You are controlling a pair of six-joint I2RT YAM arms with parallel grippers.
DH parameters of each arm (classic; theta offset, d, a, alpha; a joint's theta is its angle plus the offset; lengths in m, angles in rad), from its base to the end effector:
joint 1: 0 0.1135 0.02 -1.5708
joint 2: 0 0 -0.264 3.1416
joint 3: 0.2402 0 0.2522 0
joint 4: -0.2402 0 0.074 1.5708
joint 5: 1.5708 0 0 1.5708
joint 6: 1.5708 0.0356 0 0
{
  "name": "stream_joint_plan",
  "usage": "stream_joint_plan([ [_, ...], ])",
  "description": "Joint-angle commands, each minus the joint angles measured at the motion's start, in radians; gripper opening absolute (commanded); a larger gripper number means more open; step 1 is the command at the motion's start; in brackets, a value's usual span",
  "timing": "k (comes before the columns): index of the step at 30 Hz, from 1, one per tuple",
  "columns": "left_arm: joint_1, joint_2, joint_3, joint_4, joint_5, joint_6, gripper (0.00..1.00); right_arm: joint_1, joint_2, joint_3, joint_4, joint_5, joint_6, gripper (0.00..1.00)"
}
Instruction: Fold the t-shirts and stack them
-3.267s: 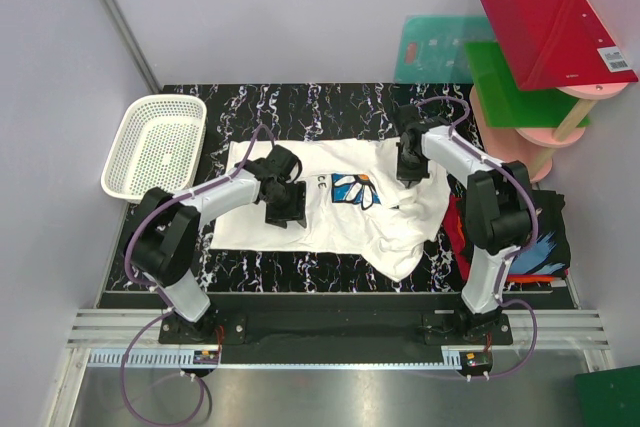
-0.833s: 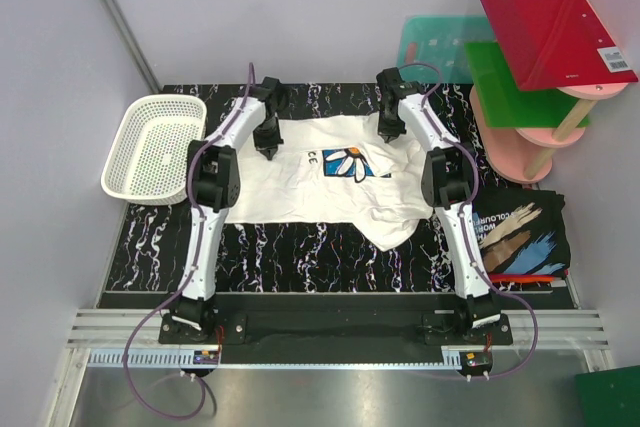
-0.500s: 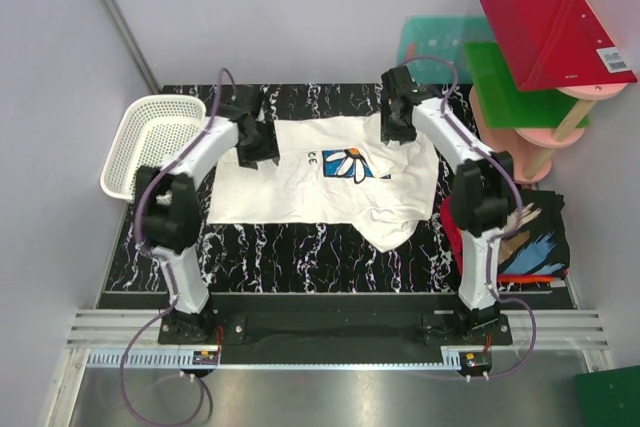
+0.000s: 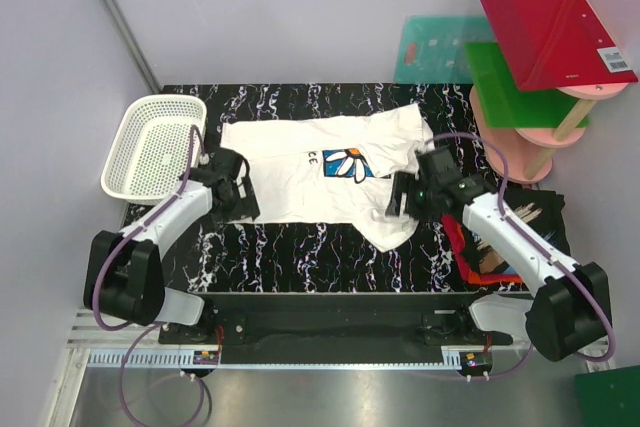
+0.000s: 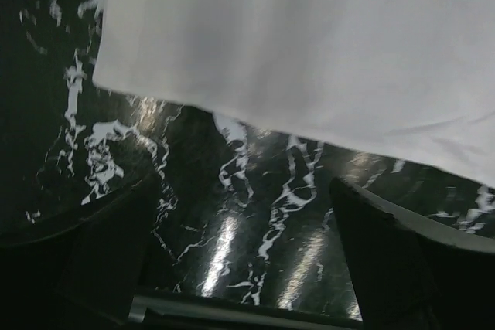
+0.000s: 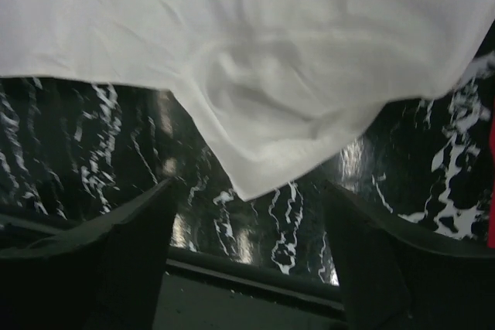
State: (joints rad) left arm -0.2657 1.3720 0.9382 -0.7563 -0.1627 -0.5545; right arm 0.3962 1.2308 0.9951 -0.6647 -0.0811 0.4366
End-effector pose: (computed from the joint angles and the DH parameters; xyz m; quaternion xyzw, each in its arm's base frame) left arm 0.2484 -0.0616 0.2225 -0.1560 0.9663 -0.0020 0.2048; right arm 0.2315 0.1000 0.2777 0.0057 0.9436 0.1680 0.2851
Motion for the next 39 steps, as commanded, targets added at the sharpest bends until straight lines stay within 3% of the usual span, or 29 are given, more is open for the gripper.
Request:
stream_joint_plan([
  [1,0.005,-0.008,-0.062,-0.025,-0.090,-0.074,0.96,0.053,-0.119,-0.163,-0.004,-0.022,0.112,0.78],
  [8,0.014,-0.002,-0.096,-0.021,-0.127,-0.105,0.98,0.171,-0.136,-0.266,0.013,0.055,0.181,0.84],
  [16,0.062,0.039,-0.142,0.035,-0.100,-0.122,0.99,0.383,0.094,-0.234,0.047,0.234,0.232,0.83],
  [24,0.151,0.045,-0.174,0.107,-0.006,-0.101,0.99,0.417,0.265,-0.144,0.062,0.397,0.249,0.83],
  [32,0.172,0.084,-0.156,0.115,0.005,-0.093,0.99,0.446,0.369,-0.049,0.079,0.428,0.209,0.82],
  [34,0.181,0.105,-0.153,0.121,0.009,-0.091,0.99,0.448,0.418,-0.030,0.085,0.428,0.194,0.65],
  [37,0.197,0.127,-0.147,0.126,0.011,-0.094,0.99,0.448,0.485,-0.003,0.083,0.406,0.185,0.24],
  [39,0.203,0.121,-0.139,0.130,0.014,-0.091,0.99,0.449,0.510,0.010,0.082,0.389,0.186,0.08],
])
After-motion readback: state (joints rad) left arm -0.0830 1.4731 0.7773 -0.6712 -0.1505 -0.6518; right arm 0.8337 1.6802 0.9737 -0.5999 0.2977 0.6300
